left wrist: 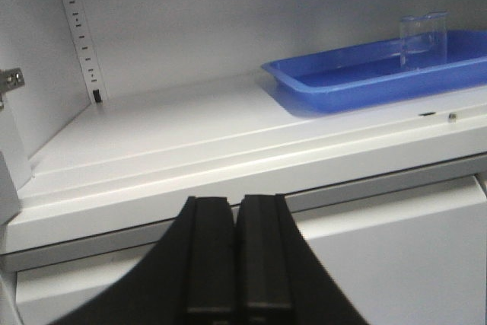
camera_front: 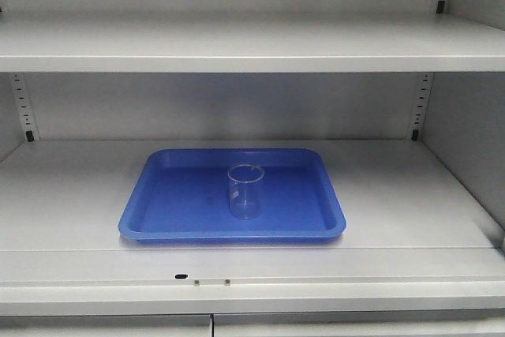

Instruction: Pick beaker and place in left cabinet

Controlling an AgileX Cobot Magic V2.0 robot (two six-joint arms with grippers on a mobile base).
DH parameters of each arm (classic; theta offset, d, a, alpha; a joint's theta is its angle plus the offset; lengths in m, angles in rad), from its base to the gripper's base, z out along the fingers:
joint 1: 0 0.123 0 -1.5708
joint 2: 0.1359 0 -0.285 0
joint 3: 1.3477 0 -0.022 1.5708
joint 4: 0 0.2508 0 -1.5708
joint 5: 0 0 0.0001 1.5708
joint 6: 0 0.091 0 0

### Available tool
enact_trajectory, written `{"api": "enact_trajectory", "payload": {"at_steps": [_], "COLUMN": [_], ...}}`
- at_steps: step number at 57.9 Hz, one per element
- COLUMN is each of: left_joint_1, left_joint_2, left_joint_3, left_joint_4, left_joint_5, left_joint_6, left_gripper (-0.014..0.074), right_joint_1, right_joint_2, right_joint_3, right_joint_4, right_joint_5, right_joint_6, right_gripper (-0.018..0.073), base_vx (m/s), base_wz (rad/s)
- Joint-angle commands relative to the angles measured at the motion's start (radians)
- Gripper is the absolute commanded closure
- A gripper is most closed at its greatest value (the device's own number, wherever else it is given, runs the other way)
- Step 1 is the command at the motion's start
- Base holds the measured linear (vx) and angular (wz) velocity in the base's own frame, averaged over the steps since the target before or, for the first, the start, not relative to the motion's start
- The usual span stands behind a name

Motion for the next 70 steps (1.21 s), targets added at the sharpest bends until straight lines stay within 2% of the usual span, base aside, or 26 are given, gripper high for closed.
{"api": "enact_trajectory", "payload": {"at_steps": [1,6,70], "left_joint_1": [-0.001,-0.001,-0.001], "left_joint_2": [-0.019,-0.019,-0.019], "left_joint_3": [0.016,0.016,0.016], "left_joint_4": [-0.003,-0.003,-0.003], "left_joint_5": [-0.075,-0.075,-0.075], "left_joint_6": [-0.003,-0.003,-0.003], "left_gripper": [0.0595,0.0595,0.0595], "right_joint_1": [0.008,0.019,0.017], "right_joint_2": [-0.018,-0.021,-0.020], "right_joint_3": [0.024,0.024,0.024], "right_joint_4": [0.003,0.002,0.002], "right_joint_5": [-0.041,0.003,0.002], "right_joint_6": [0.036,0.064,0.058], "right_gripper": [0.0568,0.0568,0.0568], "base_vx": [0.00,0.00,0.00], "base_wz": [0.02,0.01,0.00]}}
